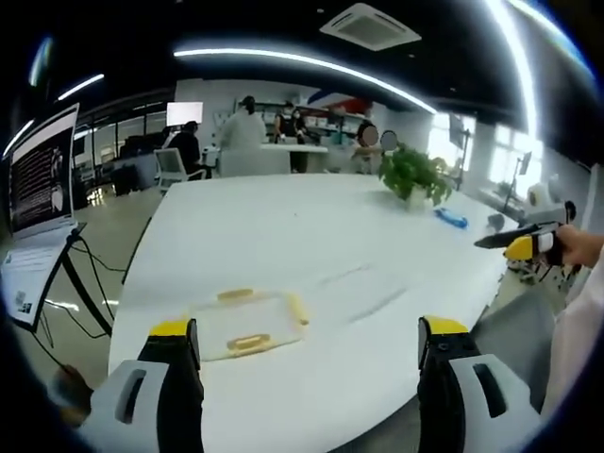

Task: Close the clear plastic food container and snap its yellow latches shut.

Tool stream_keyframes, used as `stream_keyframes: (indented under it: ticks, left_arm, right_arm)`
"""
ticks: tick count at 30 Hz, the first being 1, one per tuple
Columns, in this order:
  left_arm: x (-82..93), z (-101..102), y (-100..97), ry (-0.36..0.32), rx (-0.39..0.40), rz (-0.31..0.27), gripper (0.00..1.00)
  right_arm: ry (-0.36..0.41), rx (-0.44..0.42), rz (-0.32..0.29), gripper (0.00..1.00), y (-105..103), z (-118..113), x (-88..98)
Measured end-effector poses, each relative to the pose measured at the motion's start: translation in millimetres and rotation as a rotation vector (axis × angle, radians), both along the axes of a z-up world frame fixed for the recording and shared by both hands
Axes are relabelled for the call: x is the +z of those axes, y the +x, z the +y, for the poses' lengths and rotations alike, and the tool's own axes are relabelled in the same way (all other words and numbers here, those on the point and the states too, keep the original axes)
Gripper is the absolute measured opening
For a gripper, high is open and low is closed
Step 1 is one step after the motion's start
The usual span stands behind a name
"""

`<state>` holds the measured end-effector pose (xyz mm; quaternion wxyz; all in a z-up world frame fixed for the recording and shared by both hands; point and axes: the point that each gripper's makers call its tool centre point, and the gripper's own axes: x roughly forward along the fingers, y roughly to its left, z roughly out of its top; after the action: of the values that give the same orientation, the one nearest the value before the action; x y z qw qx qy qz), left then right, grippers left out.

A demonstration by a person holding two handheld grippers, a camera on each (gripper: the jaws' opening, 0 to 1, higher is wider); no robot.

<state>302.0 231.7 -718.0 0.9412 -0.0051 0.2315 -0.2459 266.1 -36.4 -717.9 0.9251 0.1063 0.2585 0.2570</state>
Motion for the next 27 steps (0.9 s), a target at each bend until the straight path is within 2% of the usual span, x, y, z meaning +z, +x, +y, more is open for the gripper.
stream_keyframes:
  ticks: [21, 27]
  left_arm:
    - [-14.2, -3, -2.9, 0.010, -0.015, 0.048, 0.93]
    - [-28.2, -6, -5.5, 0.048, -0.036, 0.082, 0.92]
  right_arm:
    - [-0.002, 0.031, 0.036, 0.97, -4, 9, -11.0]
    - [-0.009, 0.048, 0.049, 0.97, -4, 14, -17.5]
